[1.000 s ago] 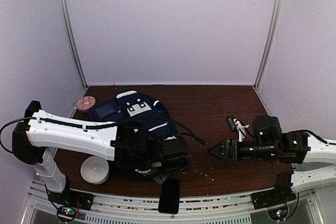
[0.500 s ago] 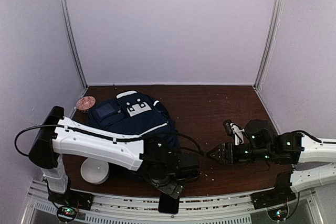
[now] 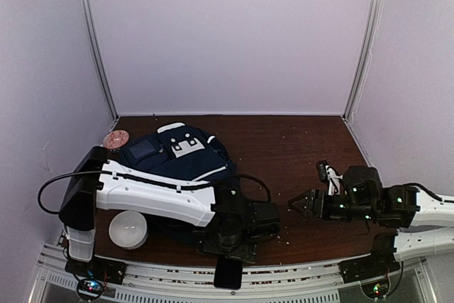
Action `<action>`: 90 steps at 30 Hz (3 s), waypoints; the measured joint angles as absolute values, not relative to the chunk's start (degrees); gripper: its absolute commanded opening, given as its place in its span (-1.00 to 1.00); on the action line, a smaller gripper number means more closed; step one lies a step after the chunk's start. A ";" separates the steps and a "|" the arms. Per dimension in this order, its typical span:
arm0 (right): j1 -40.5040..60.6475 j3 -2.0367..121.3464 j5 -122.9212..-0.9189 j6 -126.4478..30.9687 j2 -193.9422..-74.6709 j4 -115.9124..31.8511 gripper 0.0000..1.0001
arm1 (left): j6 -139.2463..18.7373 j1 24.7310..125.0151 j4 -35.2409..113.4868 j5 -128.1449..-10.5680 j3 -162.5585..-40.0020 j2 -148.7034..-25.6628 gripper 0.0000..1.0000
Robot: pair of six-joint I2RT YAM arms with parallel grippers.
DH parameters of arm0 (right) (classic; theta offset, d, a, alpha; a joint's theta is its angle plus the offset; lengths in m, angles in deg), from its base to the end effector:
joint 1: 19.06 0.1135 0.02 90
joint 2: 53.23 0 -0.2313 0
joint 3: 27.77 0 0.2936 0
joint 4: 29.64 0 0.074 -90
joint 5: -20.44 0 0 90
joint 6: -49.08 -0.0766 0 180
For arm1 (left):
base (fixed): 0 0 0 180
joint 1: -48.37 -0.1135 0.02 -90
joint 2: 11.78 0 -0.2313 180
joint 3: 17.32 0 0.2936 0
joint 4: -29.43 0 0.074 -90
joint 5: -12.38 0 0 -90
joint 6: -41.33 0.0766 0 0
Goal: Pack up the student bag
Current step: Pick up the personal item from the center of the board.
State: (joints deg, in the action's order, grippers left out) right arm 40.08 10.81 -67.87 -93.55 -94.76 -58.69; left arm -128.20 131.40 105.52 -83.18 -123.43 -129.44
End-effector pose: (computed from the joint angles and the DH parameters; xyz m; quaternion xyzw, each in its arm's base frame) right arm 0.1354 0.2310 0.1720 -0.0568 0.8727 0.4086 0.2612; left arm 0.0585 -0.4172 0.1095 0.0295 0.9982 -0.0130 0.0510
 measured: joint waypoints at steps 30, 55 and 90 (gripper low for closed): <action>40.08 10.04 -67.82 -96.32 -92.12 -60.96 0.48 | -128.66 130.06 97.69 -74.57 -118.60 -133.66 0.59; 40.08 12.84 -69.13 -94.73 -89.63 -64.46 0.49 | -124.57 131.44 105.78 -83.07 -127.70 -133.05 0.11; 29.63 25.52 -39.78 -84.50 -101.72 -64.88 0.46 | -81.43 129.47 101.39 -98.61 -127.63 -116.09 0.16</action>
